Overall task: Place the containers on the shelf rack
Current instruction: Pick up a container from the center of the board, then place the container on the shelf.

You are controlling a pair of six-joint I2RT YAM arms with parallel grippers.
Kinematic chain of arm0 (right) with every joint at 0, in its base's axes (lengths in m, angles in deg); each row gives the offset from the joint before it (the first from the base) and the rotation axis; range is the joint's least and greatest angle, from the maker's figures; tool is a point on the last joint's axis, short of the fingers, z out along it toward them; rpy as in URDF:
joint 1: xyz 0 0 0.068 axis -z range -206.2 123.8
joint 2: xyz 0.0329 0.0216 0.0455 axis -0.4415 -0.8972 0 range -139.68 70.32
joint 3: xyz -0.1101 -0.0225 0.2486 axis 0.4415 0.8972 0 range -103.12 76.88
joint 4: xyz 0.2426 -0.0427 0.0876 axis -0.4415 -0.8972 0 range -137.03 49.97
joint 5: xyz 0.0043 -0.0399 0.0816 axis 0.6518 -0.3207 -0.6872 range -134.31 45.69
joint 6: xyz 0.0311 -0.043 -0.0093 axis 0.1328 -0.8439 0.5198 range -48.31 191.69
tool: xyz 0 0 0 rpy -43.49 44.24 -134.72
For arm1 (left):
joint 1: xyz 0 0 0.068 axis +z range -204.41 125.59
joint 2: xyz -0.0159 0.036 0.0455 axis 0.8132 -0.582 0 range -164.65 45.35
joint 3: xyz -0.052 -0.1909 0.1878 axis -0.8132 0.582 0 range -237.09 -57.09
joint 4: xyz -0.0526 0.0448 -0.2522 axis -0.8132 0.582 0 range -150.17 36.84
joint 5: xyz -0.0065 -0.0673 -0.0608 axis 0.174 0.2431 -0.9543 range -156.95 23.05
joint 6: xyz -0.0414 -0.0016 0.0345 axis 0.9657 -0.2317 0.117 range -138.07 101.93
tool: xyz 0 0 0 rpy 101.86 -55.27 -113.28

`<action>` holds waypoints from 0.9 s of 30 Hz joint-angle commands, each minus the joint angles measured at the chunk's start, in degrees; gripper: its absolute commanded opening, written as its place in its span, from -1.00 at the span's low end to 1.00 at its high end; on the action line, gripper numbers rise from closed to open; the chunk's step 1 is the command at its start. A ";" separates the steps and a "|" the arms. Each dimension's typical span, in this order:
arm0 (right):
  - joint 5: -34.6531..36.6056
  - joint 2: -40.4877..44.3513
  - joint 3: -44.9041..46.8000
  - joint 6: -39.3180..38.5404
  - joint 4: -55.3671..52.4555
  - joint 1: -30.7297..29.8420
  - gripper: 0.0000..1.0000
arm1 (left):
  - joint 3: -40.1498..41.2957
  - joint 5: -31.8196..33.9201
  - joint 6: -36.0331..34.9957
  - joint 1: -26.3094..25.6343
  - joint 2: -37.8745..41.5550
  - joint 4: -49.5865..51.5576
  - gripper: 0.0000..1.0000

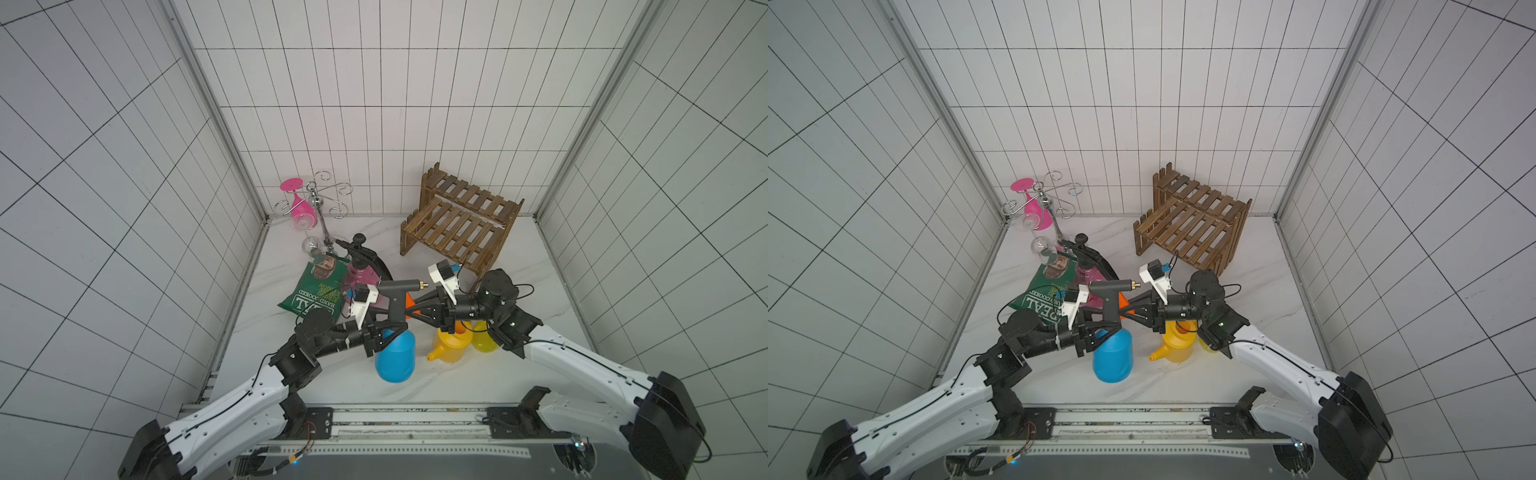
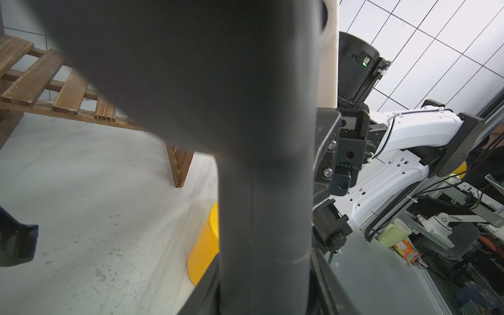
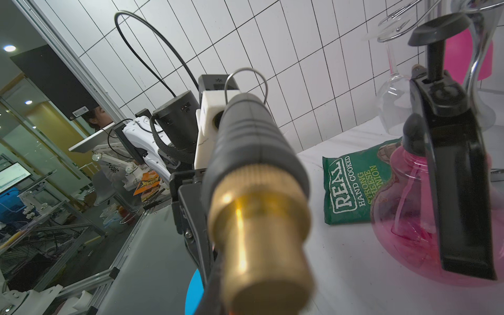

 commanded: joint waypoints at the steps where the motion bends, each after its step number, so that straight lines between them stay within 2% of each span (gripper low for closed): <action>1: -0.03 0.52 -0.29 -2.01 -0.06 -0.67 -0.96 | -0.65 1.25 0.14 -0.09 0.73 -0.34 0.15; 3: 0.35 0.94 -0.09 -2.33 -0.26 -0.60 -1.00 | -0.57 2.34 0.15 -0.09 1.58 0.64 0.46; 6: 0.52 1.62 0.29 -2.34 -0.18 -0.18 -1.00 | -0.22 4.93 -0.27 -0.09 4.13 2.52 0.71; 9: 0.46 2.86 1.18 -1.64 0.80 1.09 -1.00 | 0.05 9.67 -1.85 -0.09 9.61 6.37 0.76; 13: 1.72 5.52 3.03 -0.55 2.10 4.21 -1.00 | 2.30 23.42 -2.44 -0.17 23.61 13.04 0.81; 14: 2.46 6.31 3.33 -0.51 2.00 4.99 -1.00 | 3.39 27.02 -1.97 -0.18 28.09 14.26 0.91; 17: 5.21 8.30 3.35 -0.57 0.69 7.82 -1.00 | 8.22 36.32 -0.07 -0.22 38.50 14.33 0.97; 19: 8.33 9.30 1.45 -1.65 -3.37 9.75 -1.00 | 10.71 38.86 0.80 -0.23 42.27 13.46 0.97; 21: 12.87 10.13 -1.69 -3.34 -8.96 11.41 -1.00 | 10.68 39.65 1.81 -0.18 42.83 14.05 0.97; 27: 31.06 9.07 -15.10 -10.96 -26.04 15.58 -1.00 | 8.14 38.31 3.61 -0.31 37.75 15.86 0.97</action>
